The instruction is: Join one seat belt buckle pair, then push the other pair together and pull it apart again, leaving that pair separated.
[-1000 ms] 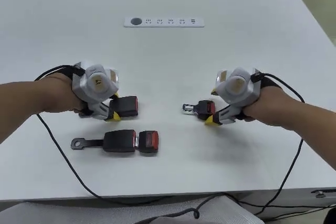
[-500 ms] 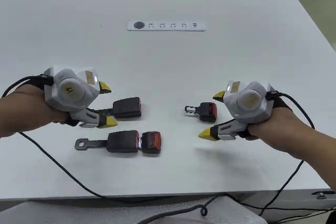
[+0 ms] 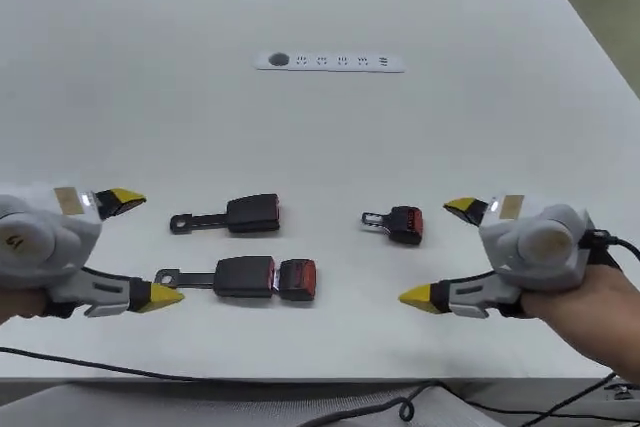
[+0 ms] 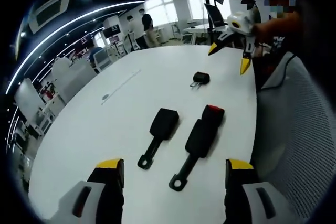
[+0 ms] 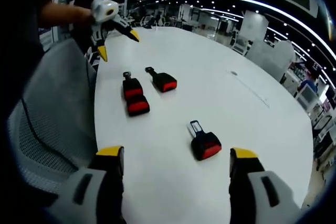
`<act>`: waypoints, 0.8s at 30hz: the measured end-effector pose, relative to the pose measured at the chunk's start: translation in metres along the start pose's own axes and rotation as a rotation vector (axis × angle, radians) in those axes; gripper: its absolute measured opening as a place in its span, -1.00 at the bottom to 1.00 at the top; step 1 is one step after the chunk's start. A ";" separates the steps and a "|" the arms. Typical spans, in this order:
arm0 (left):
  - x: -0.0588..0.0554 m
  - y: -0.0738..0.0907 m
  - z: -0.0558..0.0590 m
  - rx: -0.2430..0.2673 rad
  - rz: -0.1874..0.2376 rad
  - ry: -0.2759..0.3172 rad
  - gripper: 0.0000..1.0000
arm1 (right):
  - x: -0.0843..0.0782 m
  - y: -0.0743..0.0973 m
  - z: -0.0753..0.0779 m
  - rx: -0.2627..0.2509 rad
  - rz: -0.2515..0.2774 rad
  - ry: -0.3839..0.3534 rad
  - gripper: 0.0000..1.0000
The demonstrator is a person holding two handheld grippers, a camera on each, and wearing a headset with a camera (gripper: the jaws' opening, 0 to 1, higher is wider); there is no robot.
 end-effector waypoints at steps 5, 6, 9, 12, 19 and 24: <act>-0.014 0.017 0.003 0.053 0.051 0.093 0.82 | -0.007 0.014 0.000 -0.034 0.020 -0.049 0.85; -0.016 0.019 0.003 0.058 0.057 0.101 0.86 | -0.008 0.017 -0.001 -0.048 0.026 -0.047 0.89; -0.017 0.024 0.008 0.056 0.081 0.101 1.00 | -0.011 0.023 -0.001 -0.115 0.030 -0.050 1.00; -0.016 0.028 0.009 0.074 0.091 0.116 1.00 | -0.012 0.028 -0.003 -0.127 0.043 -0.065 1.00; -0.020 0.028 0.009 0.085 0.082 0.124 1.00 | -0.012 0.031 -0.016 -0.110 0.042 -0.090 1.00; -0.020 0.028 0.010 0.087 0.072 0.115 1.00 | -0.012 0.034 -0.019 -0.108 0.041 -0.098 1.00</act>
Point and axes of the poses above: the centre of the closed fingertips' face, and the gripper's own axes: y roughly backward along the fingers, z roughly to its right, x roughly out of its top, the point moved 10 cm from there along y, roughly backward along the fingers, and after that the axes turned 9 degrees about -x, right-handed, at the moved point
